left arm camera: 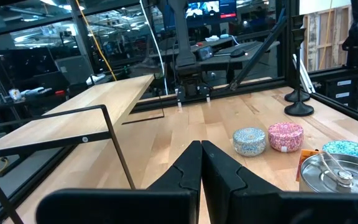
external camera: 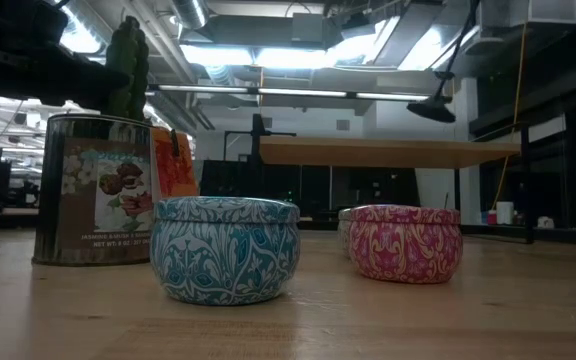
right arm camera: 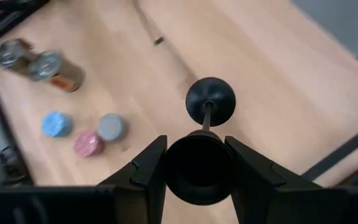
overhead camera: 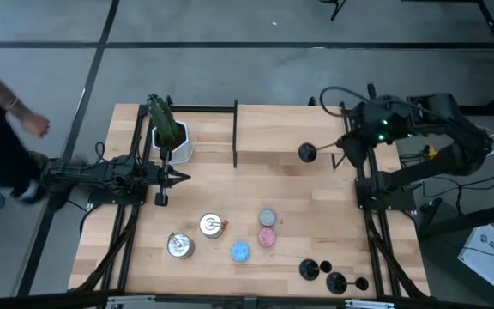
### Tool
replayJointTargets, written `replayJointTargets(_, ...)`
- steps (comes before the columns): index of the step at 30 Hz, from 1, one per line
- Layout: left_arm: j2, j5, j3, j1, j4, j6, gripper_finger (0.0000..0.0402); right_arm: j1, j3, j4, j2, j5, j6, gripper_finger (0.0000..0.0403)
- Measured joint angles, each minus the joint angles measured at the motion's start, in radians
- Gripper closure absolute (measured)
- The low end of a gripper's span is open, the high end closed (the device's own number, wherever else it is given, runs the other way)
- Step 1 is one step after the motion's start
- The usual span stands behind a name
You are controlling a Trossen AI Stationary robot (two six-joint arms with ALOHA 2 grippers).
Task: Pick & Place candle stick holders
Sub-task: Put the right black candle holder on the shelf
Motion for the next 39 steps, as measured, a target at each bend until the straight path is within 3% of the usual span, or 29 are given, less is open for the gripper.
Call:
replayJointTargets(8,0.0,0.0,0.0,0.0,0.0,0.0,0.0398,-0.184,0.0,0.054,0.042,0.024,-0.097,0.0265)
replayJointTargets(15,0.0,0.0,0.0,0.0,0.0,0.0,0.0398,-0.284,0.0,0.055,0.085,-0.074,-0.085,0.0265)
replayJointTargets(20,0.0,0.0,0.0,0.0,0.0,0.0,0.0398,-0.306,0.0,0.062,0.11,-0.2,-0.07,0.0265)
replayJointTargets(32,0.0,0.0,0.0,0.0,0.0,0.0,0.0398,-0.335,0.0,0.081,0.114,-0.198,-0.154,0.025)
replayJointTargets(39,0.0,0.0,0.0,0.0,0.0,0.0,0.0398,-0.336,0.0,0.097,0.115,-0.128,-0.169,0.023)
